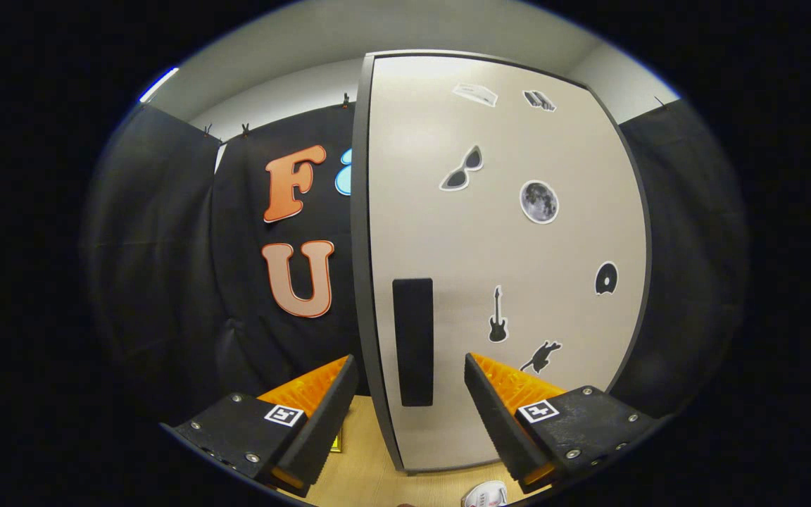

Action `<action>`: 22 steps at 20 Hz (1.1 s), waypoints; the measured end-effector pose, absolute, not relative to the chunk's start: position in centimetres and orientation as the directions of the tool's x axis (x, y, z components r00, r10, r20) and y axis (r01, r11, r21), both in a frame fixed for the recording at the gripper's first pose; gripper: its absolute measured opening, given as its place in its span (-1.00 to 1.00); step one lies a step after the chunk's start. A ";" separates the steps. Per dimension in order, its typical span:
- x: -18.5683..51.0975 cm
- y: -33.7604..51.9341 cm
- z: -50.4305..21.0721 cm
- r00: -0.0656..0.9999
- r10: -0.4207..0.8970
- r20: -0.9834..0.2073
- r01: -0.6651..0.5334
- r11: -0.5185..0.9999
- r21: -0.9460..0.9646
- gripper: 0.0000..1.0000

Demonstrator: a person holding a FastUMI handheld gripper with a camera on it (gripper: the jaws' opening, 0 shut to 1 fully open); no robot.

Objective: Open the shoe cabinet door, grab the shoes and put them into the shoe cabinet, then close the shoe cabinet door.

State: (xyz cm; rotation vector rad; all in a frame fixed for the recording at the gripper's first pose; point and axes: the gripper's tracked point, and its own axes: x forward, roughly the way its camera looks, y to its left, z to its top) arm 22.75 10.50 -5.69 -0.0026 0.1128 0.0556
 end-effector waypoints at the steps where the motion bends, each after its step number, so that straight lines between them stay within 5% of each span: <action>1: 23.5 10.4 -5.8 0.993 0.045 -0.107 -0.045 0.999 0.006 0.90; 6: 25.8 10.0 -5.9 0.994 0.015 -0.105 -0.013 1.000 0.021 0.87; 8: 26.1 10.1 -6.2 0.993 0.016 -0.116 -0.017 1.000 -0.004 0.70; 14: 26.1 10.4 -6.4 0.994 0.015 -0.112 -0.018 0.999 -0.027 -0.23; 22: 23.7 10.1 -6.2 0.991 0.063 -0.119 -0.060 0.998 0.025 -0.37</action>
